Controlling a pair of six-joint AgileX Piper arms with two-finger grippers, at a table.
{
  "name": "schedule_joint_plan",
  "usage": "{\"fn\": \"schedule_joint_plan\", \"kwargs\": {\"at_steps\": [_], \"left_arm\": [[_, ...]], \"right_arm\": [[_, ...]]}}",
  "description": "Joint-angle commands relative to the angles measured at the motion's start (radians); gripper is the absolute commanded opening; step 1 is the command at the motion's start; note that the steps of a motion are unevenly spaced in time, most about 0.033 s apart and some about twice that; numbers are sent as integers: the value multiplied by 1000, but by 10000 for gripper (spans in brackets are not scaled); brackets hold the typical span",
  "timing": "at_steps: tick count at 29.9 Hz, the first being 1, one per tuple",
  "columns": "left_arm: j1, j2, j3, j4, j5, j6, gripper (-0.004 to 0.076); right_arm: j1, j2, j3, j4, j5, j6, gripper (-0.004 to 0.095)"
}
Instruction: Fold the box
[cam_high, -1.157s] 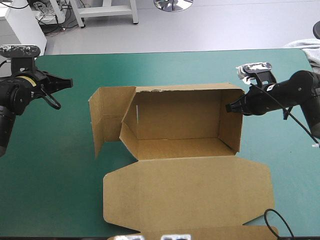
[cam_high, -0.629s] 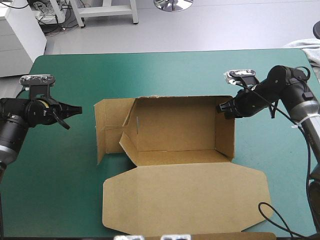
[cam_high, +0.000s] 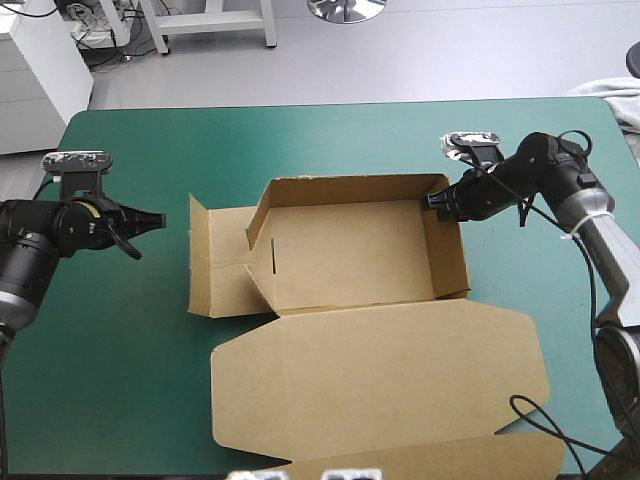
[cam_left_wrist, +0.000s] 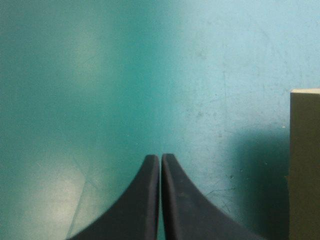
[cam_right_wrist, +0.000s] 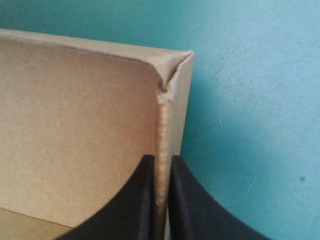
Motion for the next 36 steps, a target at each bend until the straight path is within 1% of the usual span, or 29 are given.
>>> {"fn": "schedule_joint_plan", "kwargs": {"at_steps": [1,3,5,6,8,13,21,26,27,30,32,34,36], "left_arm": [[0,-30,-27,-4,-54,-7,-2],[0,-30,-27,-4,-54,-7,-2],[0,-30,-27,-4,-54,-7,-2],[0,-30,-27,-4,-54,-7,-2],[0,-30,-27,-4,-54,-7,-2],[0,-30,-27,-4,-43,-7,-2],[0,-30,-27,-4,-29,-7,-2],[0,-30,-27,-4,-19,-7,-4],[0,-30,-27,-5,-17,-7,-4],[0,-30,-27,-18,-9,-7,-5],[0,-30,-27,-48,-8,-7,-5],[0,-30,-27,-57,-8,-7,-5],[0,-30,-27,-57,-1,-7,-5]], "right_arm": [[2,-34,-12,-9,6,-40,149],[2,-34,-12,-9,6,-40,246],[2,-34,-12,-7,4,-40,311],[2,-34,-12,-7,2,-40,340],[2,-34,-12,-7,0,-40,365],[2,-34,-57,-12,15,-40,365],[2,-34,-310,-20,105,-33,364],[-2,-34,-441,-49,127,-33,364],[-2,-34,-463,-54,139,-23,364],[-2,-34,-521,-114,195,107,364],[-2,-34,-541,-170,265,115,364],[-2,-51,-539,-201,263,158,364],[-2,-65,-539,-193,263,158,364]]}}
